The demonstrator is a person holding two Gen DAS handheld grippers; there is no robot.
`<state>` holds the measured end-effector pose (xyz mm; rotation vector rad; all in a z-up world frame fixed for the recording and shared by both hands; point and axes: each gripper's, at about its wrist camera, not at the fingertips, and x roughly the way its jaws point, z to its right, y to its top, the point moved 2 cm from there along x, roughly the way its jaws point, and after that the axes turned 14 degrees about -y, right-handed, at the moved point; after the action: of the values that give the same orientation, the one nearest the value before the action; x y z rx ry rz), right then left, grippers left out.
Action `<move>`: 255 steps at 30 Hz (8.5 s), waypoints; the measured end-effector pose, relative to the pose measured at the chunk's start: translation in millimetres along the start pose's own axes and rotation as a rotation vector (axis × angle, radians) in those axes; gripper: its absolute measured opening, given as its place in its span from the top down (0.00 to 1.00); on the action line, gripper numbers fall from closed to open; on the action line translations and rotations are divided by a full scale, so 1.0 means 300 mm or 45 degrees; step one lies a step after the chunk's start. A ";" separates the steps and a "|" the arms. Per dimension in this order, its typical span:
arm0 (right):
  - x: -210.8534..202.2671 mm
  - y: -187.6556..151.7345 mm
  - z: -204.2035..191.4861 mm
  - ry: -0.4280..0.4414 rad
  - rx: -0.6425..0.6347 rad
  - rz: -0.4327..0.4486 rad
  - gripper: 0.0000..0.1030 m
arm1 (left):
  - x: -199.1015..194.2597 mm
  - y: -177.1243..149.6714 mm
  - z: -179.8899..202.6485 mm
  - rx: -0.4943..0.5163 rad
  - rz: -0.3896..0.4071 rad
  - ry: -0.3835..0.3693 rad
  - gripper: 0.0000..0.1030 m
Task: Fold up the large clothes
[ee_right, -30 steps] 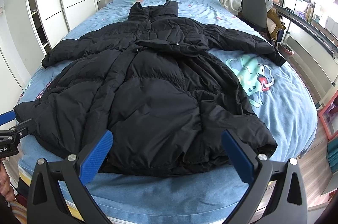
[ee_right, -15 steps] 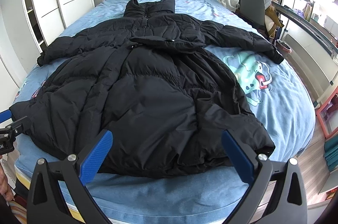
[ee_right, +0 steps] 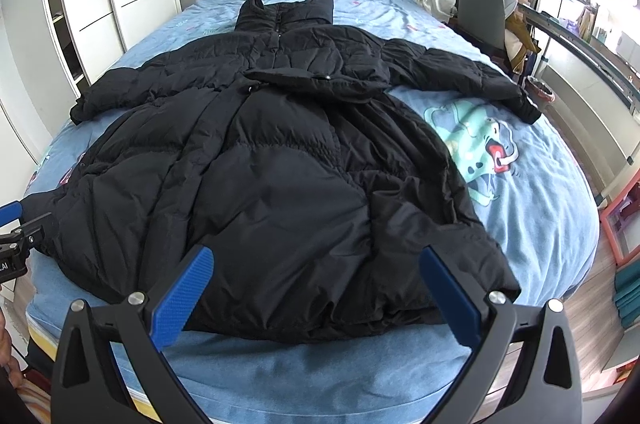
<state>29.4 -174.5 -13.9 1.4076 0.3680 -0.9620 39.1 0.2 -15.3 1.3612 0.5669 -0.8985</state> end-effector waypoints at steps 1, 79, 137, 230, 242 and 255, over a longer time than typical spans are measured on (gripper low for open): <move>-0.002 0.005 0.004 -0.002 -0.003 0.004 0.00 | -0.004 0.007 -0.001 -0.002 0.007 -0.001 0.07; 0.772 1.020 0.833 0.316 1.023 0.271 0.84 | 0.106 0.763 -0.500 -0.296 0.252 0.293 0.04; 0.800 0.857 0.084 0.415 -0.084 0.068 0.34 | 0.793 0.855 0.250 -0.084 -0.064 -0.153 0.04; 0.150 0.324 0.485 -0.151 0.502 -0.116 0.35 | 0.533 0.609 -1.483 -1.484 0.473 -0.627 0.93; 0.106 0.284 0.578 -0.132 0.612 -0.049 0.35 | 0.295 0.830 -1.278 -1.083 0.561 -0.659 0.95; 0.082 0.165 0.707 -0.124 0.746 0.000 0.35 | 0.168 1.031 -0.838 -0.624 0.519 -0.692 0.95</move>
<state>14.2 -386.4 39.8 1.8745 0.0046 -1.1901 356.6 225.1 84.9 0.7039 0.0668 -0.6907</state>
